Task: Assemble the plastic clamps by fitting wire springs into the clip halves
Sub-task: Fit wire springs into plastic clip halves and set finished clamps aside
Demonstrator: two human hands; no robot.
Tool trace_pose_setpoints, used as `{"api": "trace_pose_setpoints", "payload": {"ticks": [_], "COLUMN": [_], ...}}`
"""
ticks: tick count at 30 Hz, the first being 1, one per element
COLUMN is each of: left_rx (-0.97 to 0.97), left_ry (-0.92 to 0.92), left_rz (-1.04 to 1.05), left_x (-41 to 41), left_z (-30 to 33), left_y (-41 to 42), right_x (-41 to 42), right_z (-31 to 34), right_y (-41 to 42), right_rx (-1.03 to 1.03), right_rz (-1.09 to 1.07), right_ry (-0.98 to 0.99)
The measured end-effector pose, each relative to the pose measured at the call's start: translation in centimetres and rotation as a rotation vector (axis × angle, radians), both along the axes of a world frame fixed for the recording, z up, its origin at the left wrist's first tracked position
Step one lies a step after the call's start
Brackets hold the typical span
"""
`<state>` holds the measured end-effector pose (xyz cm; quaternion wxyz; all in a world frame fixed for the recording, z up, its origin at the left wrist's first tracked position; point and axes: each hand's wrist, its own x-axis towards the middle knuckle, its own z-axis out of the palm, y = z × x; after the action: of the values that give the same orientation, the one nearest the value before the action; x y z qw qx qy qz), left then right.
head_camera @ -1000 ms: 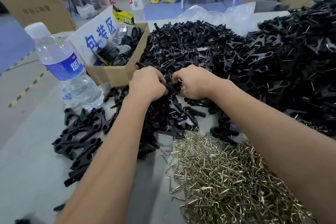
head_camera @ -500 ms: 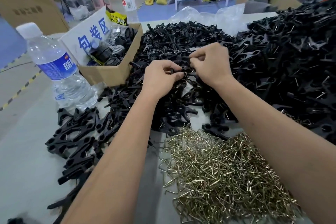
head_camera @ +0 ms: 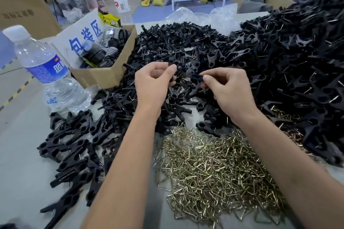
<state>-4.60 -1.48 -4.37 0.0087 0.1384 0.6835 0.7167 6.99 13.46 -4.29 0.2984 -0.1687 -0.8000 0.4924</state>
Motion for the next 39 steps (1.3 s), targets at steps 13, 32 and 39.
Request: {"api": "trace_pose_setpoints", "payload": {"ticks": [13,32,39], "left_rx": [-0.059,0.154,0.223], "left_ry": [0.015,-0.253,-0.333], "left_rz": [-0.308,-0.355,-0.353], "left_x": [4.7,5.3,4.9], "left_z": [-1.4,-2.0,-1.9], "left_y": [0.1,0.6,0.5], "right_x": [3.3,2.5,2.3], "right_z": [-0.7,-2.6,-1.6], "right_y": [0.0,0.4,0.6], "right_rx": [-0.238,-0.181,-0.216], "right_rz": [0.056,0.006,0.021], "right_ry": [0.129,0.197,0.243]}}
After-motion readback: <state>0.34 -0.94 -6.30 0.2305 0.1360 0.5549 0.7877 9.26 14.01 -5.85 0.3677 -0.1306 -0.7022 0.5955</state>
